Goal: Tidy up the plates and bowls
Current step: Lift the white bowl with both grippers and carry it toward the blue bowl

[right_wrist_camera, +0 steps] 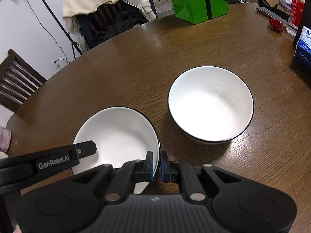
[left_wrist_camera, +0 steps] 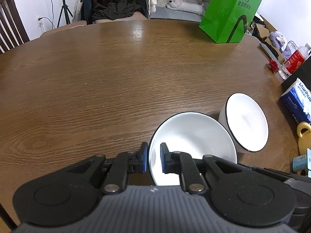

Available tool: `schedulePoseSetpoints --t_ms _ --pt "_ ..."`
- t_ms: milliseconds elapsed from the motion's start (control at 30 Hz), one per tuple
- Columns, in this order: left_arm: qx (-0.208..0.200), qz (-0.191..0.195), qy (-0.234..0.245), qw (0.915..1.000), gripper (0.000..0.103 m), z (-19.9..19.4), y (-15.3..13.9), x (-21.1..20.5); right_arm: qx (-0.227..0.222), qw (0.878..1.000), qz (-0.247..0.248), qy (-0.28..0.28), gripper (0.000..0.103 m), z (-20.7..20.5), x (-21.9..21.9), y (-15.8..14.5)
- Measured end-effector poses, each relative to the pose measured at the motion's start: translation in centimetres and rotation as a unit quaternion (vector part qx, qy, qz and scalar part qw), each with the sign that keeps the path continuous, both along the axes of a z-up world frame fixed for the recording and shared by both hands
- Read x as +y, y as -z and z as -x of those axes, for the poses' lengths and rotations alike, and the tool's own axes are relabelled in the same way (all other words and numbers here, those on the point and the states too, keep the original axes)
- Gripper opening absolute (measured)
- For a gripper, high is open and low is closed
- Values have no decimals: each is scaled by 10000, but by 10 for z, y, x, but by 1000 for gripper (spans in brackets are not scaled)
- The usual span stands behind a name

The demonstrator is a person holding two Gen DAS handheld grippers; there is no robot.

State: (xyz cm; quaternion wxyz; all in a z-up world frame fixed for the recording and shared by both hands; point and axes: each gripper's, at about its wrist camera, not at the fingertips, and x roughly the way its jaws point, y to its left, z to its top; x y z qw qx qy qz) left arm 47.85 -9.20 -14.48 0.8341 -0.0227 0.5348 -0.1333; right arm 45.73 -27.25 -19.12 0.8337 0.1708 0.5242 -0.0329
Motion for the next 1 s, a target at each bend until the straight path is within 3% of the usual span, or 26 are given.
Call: schedulePoseSetpoints --t_ms 1000 --pt "-307 -26 -136 9994 14 84 -52 41 -314 9991 92 -279 8 68 37 -51"
